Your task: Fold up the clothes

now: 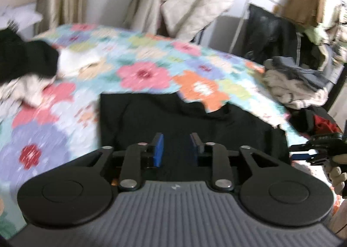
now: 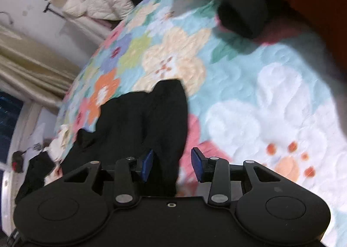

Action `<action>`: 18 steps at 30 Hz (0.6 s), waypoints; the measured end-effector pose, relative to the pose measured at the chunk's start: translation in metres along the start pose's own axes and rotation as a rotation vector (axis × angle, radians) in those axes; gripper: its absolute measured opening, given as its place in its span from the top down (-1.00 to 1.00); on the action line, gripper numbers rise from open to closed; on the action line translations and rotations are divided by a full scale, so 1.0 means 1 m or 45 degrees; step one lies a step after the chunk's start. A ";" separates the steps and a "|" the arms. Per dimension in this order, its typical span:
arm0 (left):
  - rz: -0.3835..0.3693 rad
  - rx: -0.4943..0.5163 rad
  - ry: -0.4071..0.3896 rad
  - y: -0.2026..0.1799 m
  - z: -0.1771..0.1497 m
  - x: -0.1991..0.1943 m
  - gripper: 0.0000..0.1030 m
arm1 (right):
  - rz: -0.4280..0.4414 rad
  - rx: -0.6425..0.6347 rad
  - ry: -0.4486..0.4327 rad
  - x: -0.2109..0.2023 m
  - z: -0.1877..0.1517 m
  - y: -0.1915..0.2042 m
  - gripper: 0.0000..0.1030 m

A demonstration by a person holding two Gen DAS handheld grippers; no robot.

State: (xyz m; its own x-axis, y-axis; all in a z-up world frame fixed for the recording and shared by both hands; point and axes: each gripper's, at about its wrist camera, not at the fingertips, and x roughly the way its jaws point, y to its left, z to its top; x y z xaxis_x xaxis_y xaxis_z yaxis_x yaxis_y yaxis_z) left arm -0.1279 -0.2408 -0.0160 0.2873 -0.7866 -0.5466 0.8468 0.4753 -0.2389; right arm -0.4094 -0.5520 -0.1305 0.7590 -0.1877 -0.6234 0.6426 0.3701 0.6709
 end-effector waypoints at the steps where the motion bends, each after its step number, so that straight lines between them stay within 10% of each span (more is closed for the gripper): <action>1: -0.031 0.020 0.011 -0.008 0.001 0.004 0.36 | 0.012 -0.026 -0.001 -0.001 -0.002 0.008 0.14; 9: -0.282 0.090 0.212 -0.084 -0.007 0.076 0.35 | -0.096 -0.394 0.007 0.016 -0.007 0.039 0.92; 18: -0.188 0.006 0.362 -0.074 -0.049 0.104 0.35 | -0.080 -0.236 -0.161 -0.046 -0.010 0.016 0.93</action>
State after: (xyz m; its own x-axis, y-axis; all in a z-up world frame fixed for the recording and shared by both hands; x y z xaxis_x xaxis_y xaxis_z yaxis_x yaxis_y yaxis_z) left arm -0.1824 -0.3383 -0.0944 0.0250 -0.7050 -0.7088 0.8722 0.3619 -0.3292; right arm -0.4350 -0.5281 -0.0951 0.7326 -0.3239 -0.5987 0.6677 0.5128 0.5396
